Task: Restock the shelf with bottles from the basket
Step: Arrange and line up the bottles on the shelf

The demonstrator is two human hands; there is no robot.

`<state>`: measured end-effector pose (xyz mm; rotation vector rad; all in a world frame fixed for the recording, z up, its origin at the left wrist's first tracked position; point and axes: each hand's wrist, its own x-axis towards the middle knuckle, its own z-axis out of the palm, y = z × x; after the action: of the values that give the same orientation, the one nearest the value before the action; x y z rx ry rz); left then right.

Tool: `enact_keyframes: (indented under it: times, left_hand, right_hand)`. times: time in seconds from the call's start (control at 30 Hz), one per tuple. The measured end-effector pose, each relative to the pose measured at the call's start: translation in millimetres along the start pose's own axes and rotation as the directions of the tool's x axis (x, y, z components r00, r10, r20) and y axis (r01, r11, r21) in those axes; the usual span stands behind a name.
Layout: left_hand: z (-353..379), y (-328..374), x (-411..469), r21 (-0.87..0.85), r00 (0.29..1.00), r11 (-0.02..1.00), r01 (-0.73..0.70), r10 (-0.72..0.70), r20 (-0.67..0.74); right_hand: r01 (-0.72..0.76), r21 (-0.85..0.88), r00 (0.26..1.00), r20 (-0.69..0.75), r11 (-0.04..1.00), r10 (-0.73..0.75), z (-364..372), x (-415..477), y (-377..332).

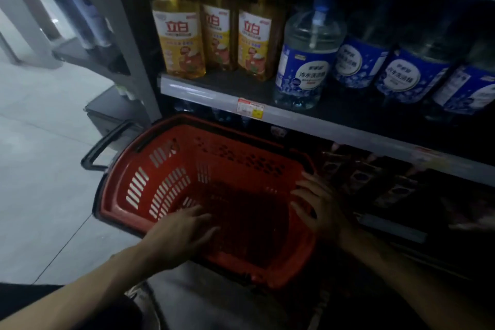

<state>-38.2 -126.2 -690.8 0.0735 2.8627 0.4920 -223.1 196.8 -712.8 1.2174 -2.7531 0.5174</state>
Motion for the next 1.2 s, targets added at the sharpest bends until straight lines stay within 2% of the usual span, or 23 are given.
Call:
enact_keyframes:
  times: [0.03,0.23,0.4,0.47,0.57,0.6,0.67,0.73,0.8,0.97,1.07,1.2]
  left_hand:
    - [-5,-2,2,0.033,1.000,0.999,-0.024,0.024,-0.011]
    - [-27,-32,-12,0.083,0.987,0.984,0.156,-0.159,0.030]
    - [-37,-77,-26,0.061,0.958,0.958,0.280,-0.276,-0.076]
    - [-44,-91,-34,0.044,0.931,0.936,0.350,-0.342,-0.124]
    - [-49,-108,-46,-0.081,0.867,0.906,0.416,-0.421,-0.266]
    - [-51,-110,-49,-0.127,0.847,0.900,0.416,-0.435,-0.307]
    - [-53,-110,-53,-0.190,0.832,0.896,0.401,-0.442,-0.336]
    - [-53,-103,-53,-0.216,0.849,0.911,0.352,-0.408,-0.336]
    - [-52,-95,-48,-0.153,0.868,0.936,0.317,-0.351,-0.352]
    - [-45,-107,-44,0.044,0.869,0.930,0.364,-0.322,-0.374]
    - [-51,-124,-53,0.000,0.820,0.903,0.431,-0.391,-0.417]
    - [-56,-139,-66,-0.026,0.738,0.856,0.517,-0.461,-0.492]
  right_hand:
    - [0.003,0.002,1.000,-0.009,1.000,-0.003,3,3,-5]
    - [0.117,-0.015,0.993,-0.024,0.993,-0.117,23,43,-41]
    - [0.139,0.035,0.989,-0.047,0.990,-0.137,44,88,-77]
    - [0.109,0.025,0.994,-0.034,0.994,-0.109,52,107,-95]
    - [-0.024,-0.029,0.998,-0.056,0.999,0.022,65,134,-127]
    - [-0.086,0.004,0.995,-0.055,0.996,0.086,71,143,-140]
    - [-0.190,0.192,0.980,-0.021,0.963,0.197,82,157,-167]
    - [-0.191,0.355,0.977,-0.018,0.915,0.212,92,169,-189]
    - [-0.155,0.431,0.986,0.007,0.889,0.168,96,180,-202]
    - [-0.124,0.535,0.991,0.105,0.836,0.080,96,207,-232]
    - [-0.078,0.550,0.990,0.143,0.831,-0.001,97,217,-256]
    - [-0.043,0.514,0.992,0.126,0.857,-0.026,94,226,-274]
